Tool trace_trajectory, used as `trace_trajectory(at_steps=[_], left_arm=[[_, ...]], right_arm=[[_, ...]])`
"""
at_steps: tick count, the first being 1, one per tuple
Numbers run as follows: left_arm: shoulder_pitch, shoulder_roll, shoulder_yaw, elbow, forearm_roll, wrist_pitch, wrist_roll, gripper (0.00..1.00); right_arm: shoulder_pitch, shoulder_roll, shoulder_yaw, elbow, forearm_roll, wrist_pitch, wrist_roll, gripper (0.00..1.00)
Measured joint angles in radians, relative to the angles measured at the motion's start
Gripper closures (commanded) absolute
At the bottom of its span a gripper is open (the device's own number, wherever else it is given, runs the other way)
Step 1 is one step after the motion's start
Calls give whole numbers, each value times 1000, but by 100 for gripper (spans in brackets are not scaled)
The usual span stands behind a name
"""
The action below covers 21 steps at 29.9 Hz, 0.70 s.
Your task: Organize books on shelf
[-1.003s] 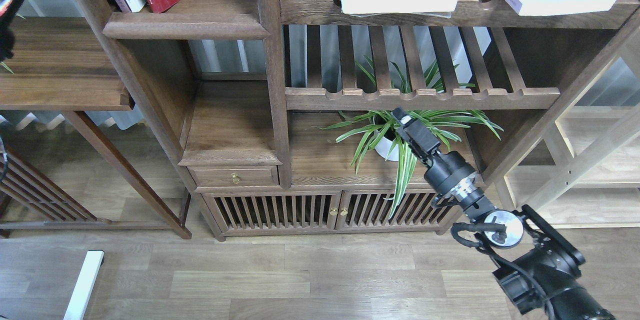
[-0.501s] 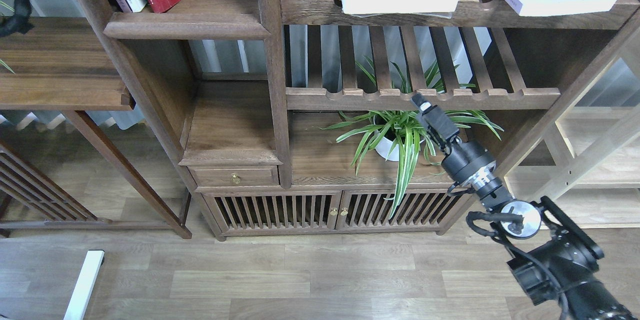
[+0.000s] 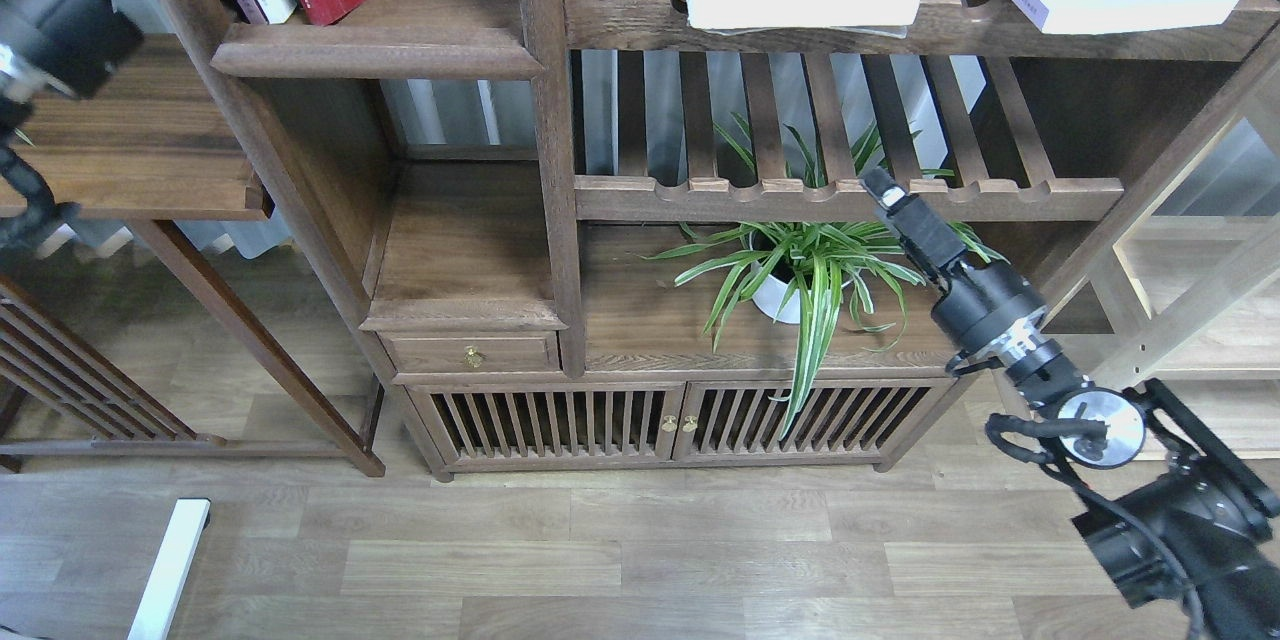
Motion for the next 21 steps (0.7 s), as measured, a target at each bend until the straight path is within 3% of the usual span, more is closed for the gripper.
trace_trajectory(at_steps=[15, 21], left_arm=[[270, -241, 3, -77, -152, 0, -23, 42], [307, -331, 4, -90, -153, 0, -23, 42]], right_arm=[[-48, -82, 45, 39, 38, 0, -4, 3], [-53, -122, 46, 112, 150, 0, -18, 3]])
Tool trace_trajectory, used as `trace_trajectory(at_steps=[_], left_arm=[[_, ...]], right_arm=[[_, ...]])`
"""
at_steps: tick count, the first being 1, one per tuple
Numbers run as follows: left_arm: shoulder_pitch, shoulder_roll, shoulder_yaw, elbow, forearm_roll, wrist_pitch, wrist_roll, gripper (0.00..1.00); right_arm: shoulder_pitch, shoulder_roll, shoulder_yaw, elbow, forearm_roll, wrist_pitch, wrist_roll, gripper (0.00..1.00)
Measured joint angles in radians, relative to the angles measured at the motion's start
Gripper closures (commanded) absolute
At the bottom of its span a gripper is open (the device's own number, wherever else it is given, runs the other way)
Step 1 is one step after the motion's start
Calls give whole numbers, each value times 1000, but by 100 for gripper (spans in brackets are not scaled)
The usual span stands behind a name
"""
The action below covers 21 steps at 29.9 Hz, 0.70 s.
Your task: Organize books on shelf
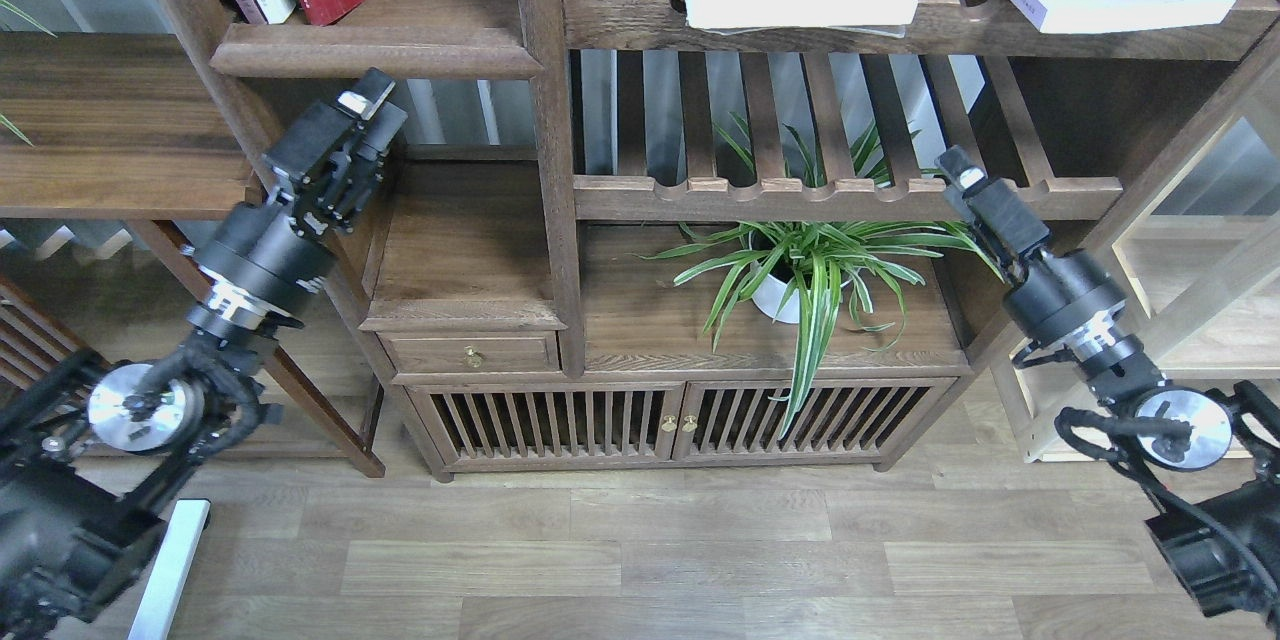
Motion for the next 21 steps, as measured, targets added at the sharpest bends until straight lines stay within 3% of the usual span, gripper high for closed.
trace_trajectory(at_steps=[7, 12, 21], left_arm=[[4, -80, 25, 2, 0, 0, 2, 42], [9, -124, 57, 7, 1, 0, 2, 35], [86, -194, 85, 8, 10, 0, 2, 8]], right_arm=[[-1, -50, 31, 13, 106, 0, -2, 4], [1, -65, 53, 13, 166, 0, -2, 4], [19, -70, 91, 14, 255, -27, -2, 6]])
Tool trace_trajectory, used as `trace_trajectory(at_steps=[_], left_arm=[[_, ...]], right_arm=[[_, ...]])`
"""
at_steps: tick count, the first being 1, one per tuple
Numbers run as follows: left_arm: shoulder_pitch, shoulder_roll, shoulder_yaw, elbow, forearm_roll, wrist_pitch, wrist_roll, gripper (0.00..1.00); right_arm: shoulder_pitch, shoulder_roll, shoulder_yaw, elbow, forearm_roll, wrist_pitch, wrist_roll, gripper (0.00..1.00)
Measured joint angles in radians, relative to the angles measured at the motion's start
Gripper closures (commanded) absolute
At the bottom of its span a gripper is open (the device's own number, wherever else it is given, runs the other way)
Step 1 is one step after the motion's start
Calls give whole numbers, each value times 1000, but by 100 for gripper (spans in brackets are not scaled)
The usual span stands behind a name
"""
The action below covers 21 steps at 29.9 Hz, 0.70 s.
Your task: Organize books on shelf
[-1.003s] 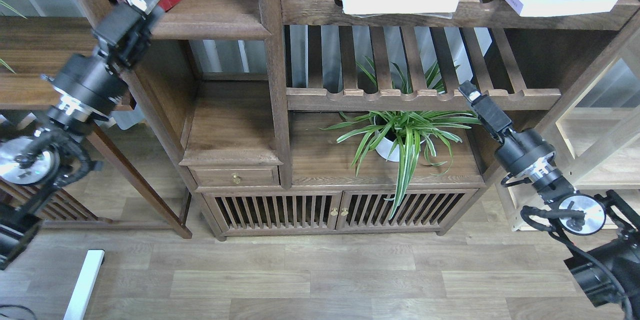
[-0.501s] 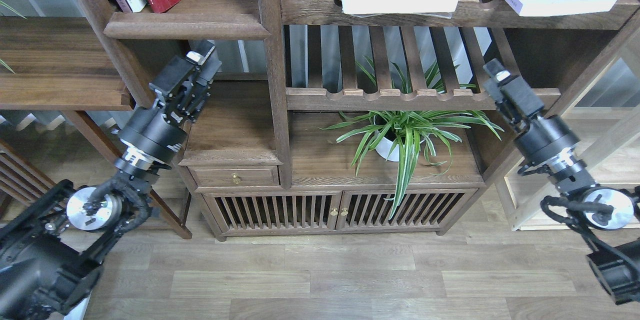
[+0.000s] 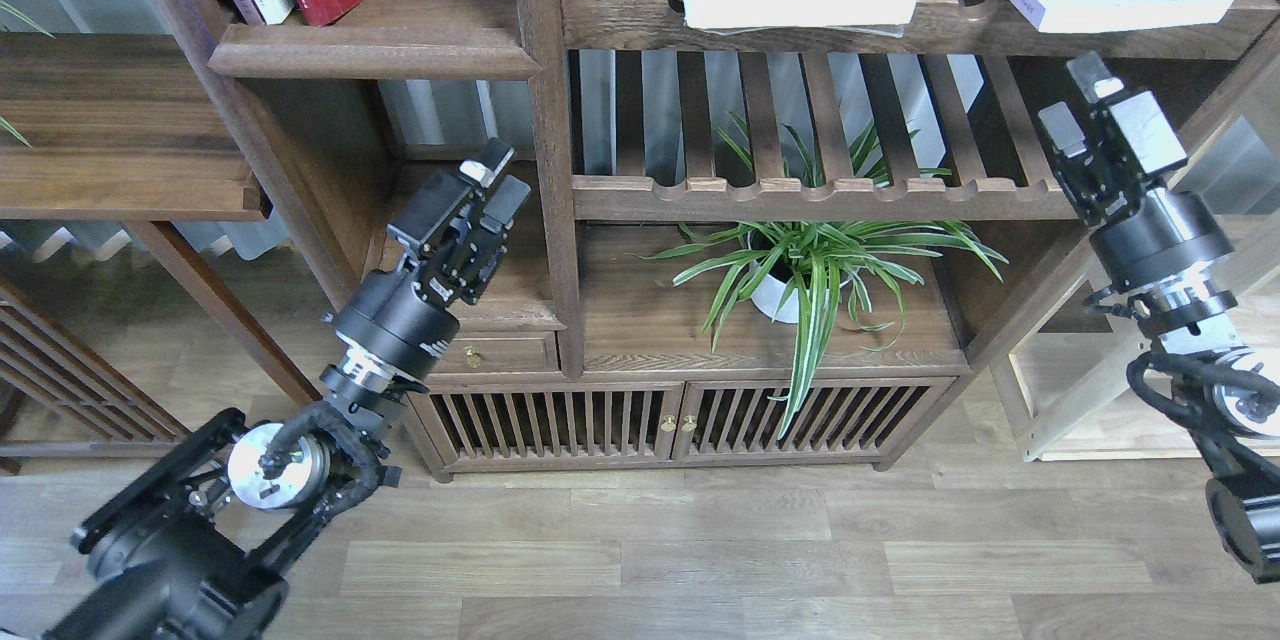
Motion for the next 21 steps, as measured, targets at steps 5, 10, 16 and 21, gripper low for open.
trace_trajectory(at_steps=[5, 10, 16, 21], left_arm=[[20, -8, 30, 0, 3, 0, 2, 2], [28, -32, 39, 0, 3, 0, 1, 2], [32, -39, 53, 2, 9, 0, 1, 2], [46, -39, 56, 5, 13, 0, 2, 2]], right_arm=[[21, -41, 12, 0, 83, -69, -1, 5], [56, -74, 13, -5, 129, -126, -16, 5], [103, -83, 14, -11, 145, -189, -56, 6], [139, -88, 15, -13, 178, -251, -60, 6]])
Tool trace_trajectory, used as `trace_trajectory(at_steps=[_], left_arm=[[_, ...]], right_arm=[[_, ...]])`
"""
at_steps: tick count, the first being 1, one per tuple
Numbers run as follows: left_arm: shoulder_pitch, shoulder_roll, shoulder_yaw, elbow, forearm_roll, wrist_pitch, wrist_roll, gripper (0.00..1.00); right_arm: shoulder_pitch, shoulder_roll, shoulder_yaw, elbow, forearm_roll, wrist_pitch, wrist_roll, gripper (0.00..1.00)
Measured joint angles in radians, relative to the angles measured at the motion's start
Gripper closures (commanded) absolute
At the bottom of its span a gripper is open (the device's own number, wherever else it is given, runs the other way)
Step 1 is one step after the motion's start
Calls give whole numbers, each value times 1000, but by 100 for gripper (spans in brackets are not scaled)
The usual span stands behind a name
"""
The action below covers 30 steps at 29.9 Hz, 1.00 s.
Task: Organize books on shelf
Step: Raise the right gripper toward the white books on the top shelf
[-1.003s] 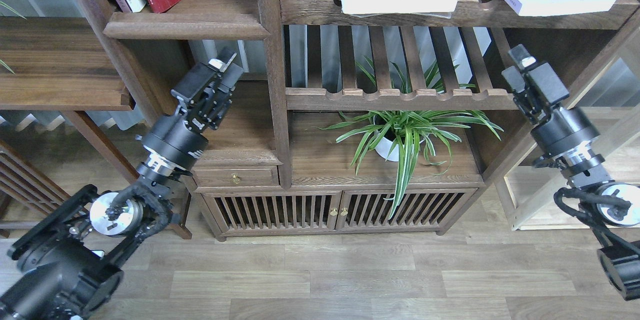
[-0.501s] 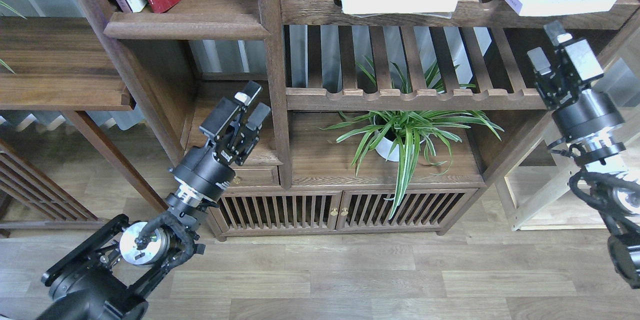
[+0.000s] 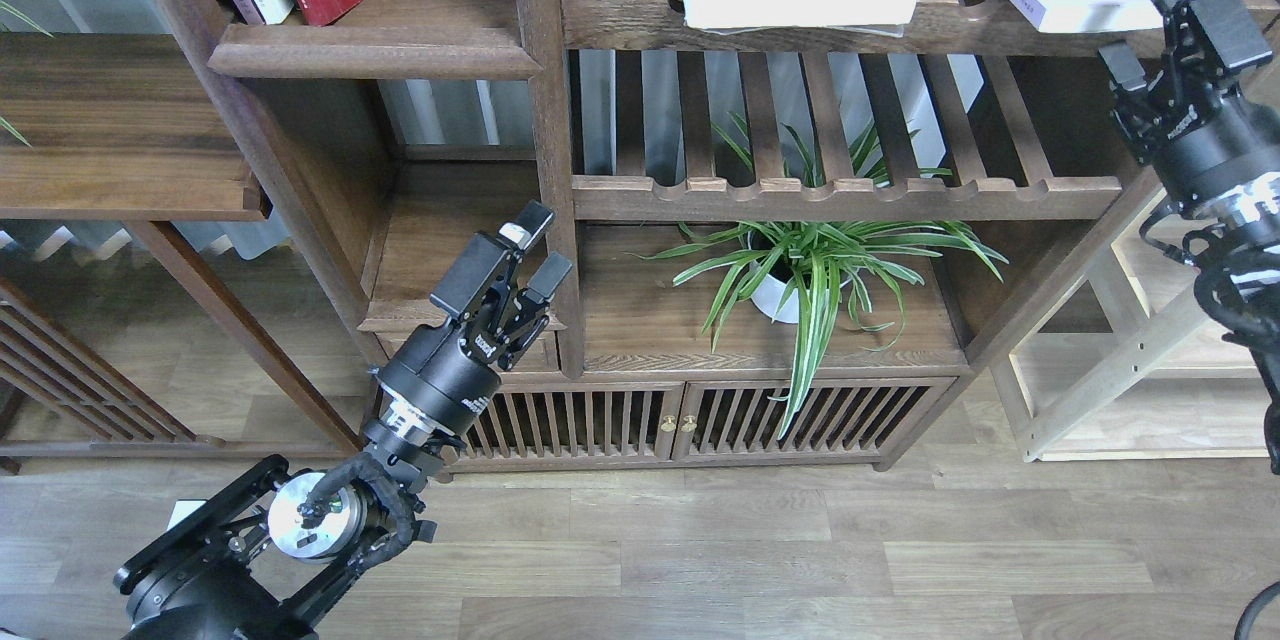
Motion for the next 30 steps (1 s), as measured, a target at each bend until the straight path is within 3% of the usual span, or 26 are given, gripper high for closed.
trace_trajectory(at_steps=[18, 30], left_arm=[[6, 8, -2, 8, 25, 0, 1, 2], [4, 9, -3, 9, 29, 0, 2, 2]], right_arm=[[107, -9, 2, -28, 39, -269, -78, 6], [179, -3, 0, -68, 38, -361, -108, 5]])
